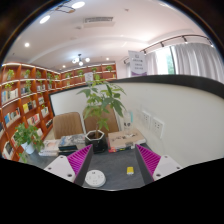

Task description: Unplug charger

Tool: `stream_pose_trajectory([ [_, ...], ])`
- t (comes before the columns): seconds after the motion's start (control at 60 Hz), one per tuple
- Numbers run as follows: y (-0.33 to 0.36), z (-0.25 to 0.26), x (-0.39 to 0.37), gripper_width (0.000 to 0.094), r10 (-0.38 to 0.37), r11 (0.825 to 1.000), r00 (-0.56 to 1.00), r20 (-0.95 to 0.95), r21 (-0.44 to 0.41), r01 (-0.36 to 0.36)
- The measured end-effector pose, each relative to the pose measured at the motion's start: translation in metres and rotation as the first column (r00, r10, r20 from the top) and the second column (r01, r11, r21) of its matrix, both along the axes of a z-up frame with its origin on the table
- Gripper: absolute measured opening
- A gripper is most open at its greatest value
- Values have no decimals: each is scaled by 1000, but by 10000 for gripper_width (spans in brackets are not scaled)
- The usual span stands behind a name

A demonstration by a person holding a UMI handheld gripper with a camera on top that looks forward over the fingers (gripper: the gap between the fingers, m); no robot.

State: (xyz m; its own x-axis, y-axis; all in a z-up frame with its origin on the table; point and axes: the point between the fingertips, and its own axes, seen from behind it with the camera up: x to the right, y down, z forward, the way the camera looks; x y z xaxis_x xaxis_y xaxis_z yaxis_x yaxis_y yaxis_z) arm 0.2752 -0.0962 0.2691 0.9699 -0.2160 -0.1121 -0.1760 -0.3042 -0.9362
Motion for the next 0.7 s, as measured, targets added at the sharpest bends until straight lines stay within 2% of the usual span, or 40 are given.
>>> stream_pose_trajectory([
  [0.117,-45,44,-50,845,34,999,999,41,34,-36],
  [0.217,-79,50,-101,844,87,996,994,61,31,-89],
  [0.317,-107,30,-152,845,145,989,987,67,-18,-144],
  [0.433,-136,5,-209,849,220,975,974,48,-56,-217],
  [0.7,-186,-21,-274,854,305,948,949,76,-114,-296],
])
